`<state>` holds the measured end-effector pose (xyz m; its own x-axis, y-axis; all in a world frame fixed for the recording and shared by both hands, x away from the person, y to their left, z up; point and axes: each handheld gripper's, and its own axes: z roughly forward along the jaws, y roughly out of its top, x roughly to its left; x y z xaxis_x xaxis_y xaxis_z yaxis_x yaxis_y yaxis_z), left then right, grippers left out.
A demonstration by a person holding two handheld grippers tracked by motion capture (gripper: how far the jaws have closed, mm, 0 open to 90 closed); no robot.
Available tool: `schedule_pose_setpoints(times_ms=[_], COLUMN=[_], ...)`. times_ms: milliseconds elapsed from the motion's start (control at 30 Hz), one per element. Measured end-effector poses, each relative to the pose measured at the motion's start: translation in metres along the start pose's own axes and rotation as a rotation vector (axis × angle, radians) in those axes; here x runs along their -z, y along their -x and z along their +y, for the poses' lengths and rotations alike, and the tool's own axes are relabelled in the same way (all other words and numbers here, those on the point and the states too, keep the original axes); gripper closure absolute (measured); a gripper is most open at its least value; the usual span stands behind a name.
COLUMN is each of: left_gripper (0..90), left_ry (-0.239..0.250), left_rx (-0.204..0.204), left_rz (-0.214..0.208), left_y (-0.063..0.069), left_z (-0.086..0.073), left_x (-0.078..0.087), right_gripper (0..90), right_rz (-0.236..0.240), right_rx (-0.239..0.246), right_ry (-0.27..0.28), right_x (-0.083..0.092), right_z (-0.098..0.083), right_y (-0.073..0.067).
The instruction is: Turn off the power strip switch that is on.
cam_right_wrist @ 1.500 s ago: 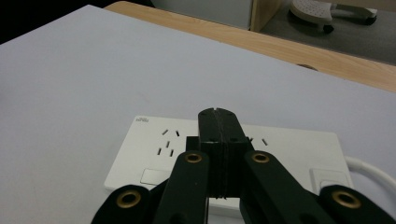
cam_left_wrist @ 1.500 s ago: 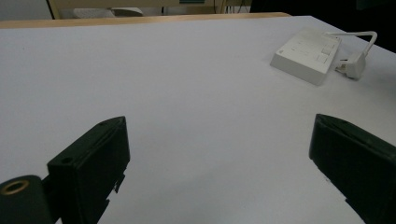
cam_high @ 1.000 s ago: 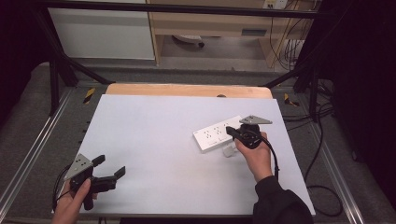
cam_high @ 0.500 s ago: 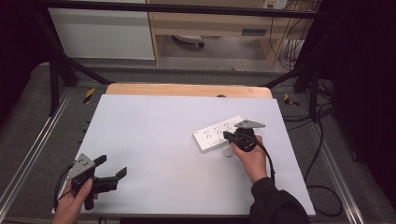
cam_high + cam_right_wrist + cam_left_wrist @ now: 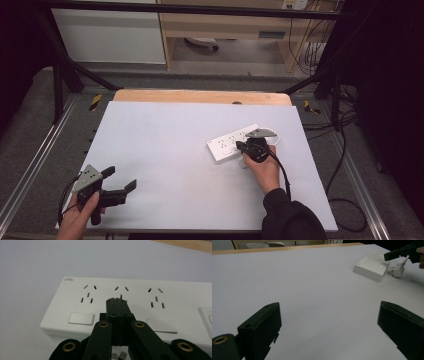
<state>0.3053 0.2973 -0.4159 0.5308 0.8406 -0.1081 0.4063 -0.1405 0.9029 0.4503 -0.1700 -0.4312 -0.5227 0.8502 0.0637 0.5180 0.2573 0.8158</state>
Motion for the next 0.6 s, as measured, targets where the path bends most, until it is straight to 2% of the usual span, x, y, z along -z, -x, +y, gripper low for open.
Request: schedule_pose_setpoints(times_ms=[600], left_gripper=[5.3], left_ry=[-0.003], left_rx=[0.007], left_rz=[0.005], left_y=[-0.0009], left_z=[-0.0005], left_x=[0.0002], right_gripper=[90.0], right_rz=[0.0], right_rx=[-0.017], right_ry=[-0.003], right_x=[-0.0093], right_z=[-0.0042], right_y=[-0.0004])
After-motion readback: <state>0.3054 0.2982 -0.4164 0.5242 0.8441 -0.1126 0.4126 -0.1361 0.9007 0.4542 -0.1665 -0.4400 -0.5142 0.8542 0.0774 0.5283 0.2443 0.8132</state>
